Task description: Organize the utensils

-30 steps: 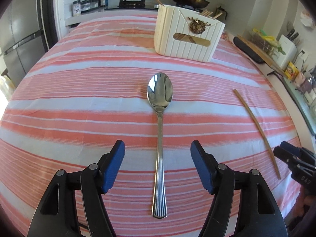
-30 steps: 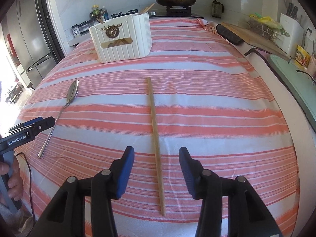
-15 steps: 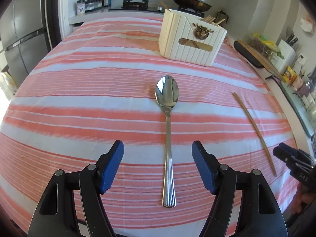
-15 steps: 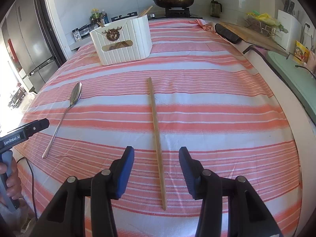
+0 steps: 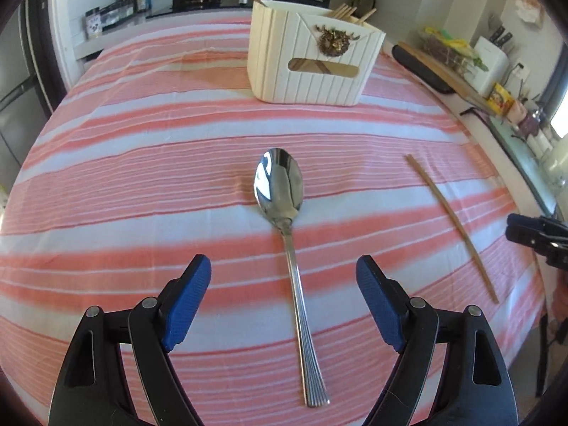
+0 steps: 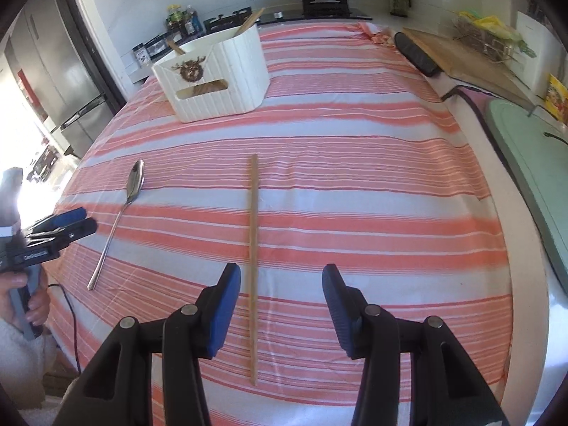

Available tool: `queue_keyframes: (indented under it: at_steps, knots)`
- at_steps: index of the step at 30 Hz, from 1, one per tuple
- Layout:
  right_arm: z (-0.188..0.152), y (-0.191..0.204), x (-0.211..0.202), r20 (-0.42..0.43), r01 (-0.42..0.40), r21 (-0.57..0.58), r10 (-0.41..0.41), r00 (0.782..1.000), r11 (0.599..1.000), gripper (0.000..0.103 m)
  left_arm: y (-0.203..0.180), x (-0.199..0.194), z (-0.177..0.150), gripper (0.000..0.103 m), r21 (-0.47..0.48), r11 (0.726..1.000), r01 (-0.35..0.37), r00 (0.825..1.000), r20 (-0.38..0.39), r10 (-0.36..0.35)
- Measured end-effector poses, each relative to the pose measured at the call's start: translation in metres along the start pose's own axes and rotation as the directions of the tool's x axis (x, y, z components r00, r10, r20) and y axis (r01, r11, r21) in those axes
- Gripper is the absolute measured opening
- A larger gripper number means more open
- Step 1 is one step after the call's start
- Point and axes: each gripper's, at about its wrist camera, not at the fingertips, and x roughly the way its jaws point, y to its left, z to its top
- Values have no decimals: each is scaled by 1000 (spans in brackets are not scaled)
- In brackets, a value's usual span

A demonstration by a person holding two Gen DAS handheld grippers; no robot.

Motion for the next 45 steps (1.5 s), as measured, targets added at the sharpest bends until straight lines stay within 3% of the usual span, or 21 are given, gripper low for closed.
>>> queue_keyframes:
  at_steps: [6, 12, 16, 21, 23, 24, 25, 26, 27, 29, 31, 36, 45]
  knots:
    - [31, 31, 33, -74, -2, -143, -8, 997, 990, 49, 2, 37, 27, 85, -14, 995, -98, 994, -40, 98]
    - [60, 37, 80, -129, 28, -161, -49, 990, 987, 49, 3, 54, 37, 86, 0, 989, -145, 987, -73, 145]
    - [71, 40, 103, -178, 48, -159, -76, 981, 986, 49, 3, 61, 41, 93, 15, 986, -164, 983, -87, 165]
    - [85, 45, 113, -170, 66, -156, -93, 981, 986, 54, 3, 68, 52, 93, 29, 986, -165, 980, -108, 167]
    - [90, 45, 116, -167, 80, -154, -105, 980, 985, 51, 1, 67, 54, 75, 33, 988, -148, 983, -104, 151]
    - [92, 44, 117, -166, 90, -150, -115, 979, 985, 43, -3, 63, 53, 68, 43, 989, -142, 985, -94, 145]
    - [93, 45, 116, -158, 110, -156, -135, 978, 982, 25, -5, 62, 53, 53, 50, 990, -133, 987, -86, 137]
    - [95, 45, 116, -150, 120, -166, -146, 978, 979, 15, -7, 61, 53, 43, 54, 991, -122, 989, -80, 126]
    - [96, 45, 116, -149, 113, -166, -139, 979, 980, 7, -8, 61, 52, 42, 58, 991, -118, 990, -74, 122]
    - [98, 41, 115, -145, 99, -148, -121, 982, 984, 7, -10, 59, 51, 42, 67, 991, -113, 991, -64, 117]
    - [97, 37, 107, -117, 75, -124, -89, 989, 989, 7, -8, 52, 49, 42, 57, 994, -88, 994, -52, 91]
    - [96, 32, 50, 31, -18, -55, 20, 999, 998, 7, -13, 2, 42, 42, 53, 997, -61, 996, 62, 58]
    - [80, 31, -67, 264, -113, -69, 127, 956, 991, 7, -12, -76, 37, 42, 40, 999, 36, 975, 216, -44]
